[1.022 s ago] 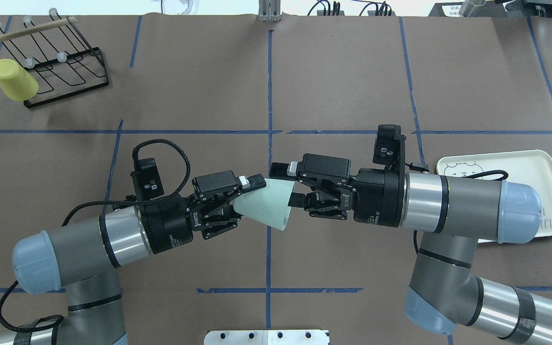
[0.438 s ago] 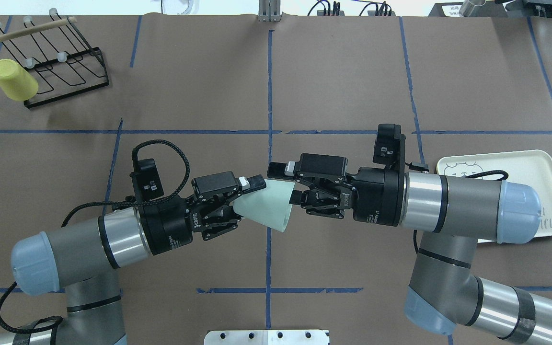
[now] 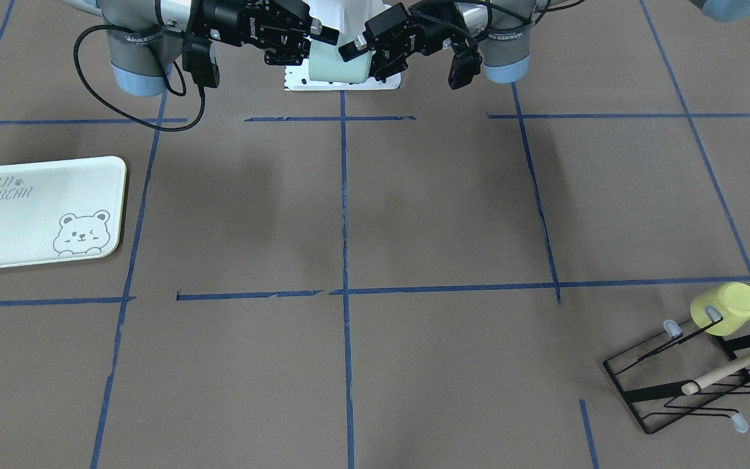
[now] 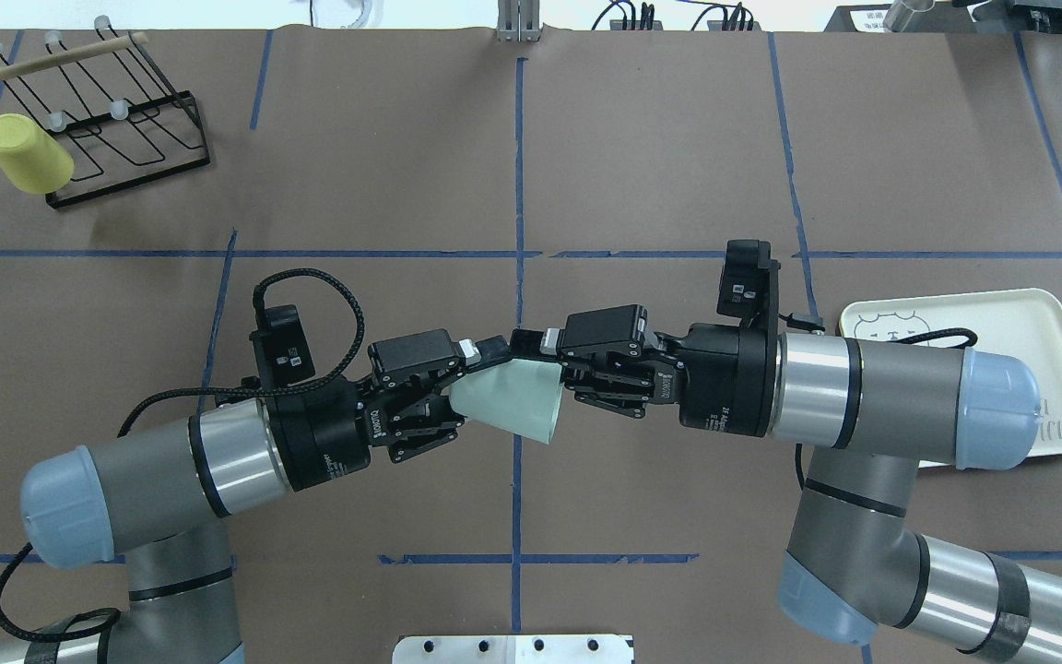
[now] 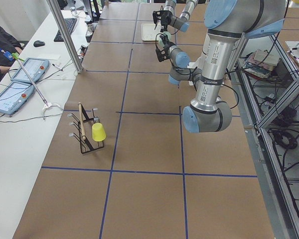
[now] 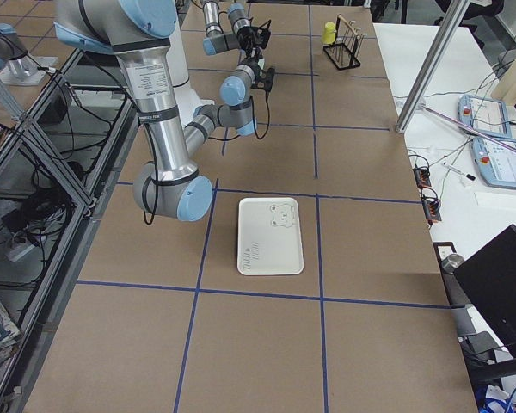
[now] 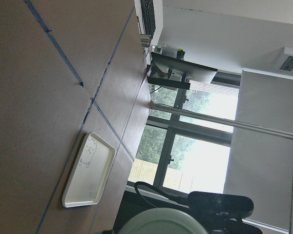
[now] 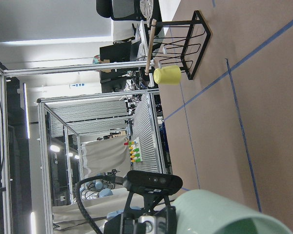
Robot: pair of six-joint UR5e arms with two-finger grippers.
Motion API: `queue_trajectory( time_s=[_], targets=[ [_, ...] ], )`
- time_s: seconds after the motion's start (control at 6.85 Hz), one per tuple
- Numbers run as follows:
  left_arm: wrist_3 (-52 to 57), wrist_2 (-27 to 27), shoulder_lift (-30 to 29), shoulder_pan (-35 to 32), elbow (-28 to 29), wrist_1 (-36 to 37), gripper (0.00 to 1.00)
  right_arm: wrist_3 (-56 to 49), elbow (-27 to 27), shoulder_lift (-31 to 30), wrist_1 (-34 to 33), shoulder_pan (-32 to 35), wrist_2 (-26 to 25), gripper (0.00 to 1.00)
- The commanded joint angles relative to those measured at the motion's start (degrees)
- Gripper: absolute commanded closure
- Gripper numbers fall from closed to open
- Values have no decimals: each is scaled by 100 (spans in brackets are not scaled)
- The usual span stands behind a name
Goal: Left arm grabs green cup and hands to right arm on tray
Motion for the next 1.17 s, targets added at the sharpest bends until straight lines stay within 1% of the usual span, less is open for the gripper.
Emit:
queue_trajectory(
  time_s=[0.0, 1.02],
  targets=[
    [0, 0, 8, -16, 2, -15, 55, -14, 3, 2, 0, -14, 0, 68],
    [0, 0, 26, -16, 11, -15, 55, -32, -6, -69, -53, -93, 35, 66]
  ],
)
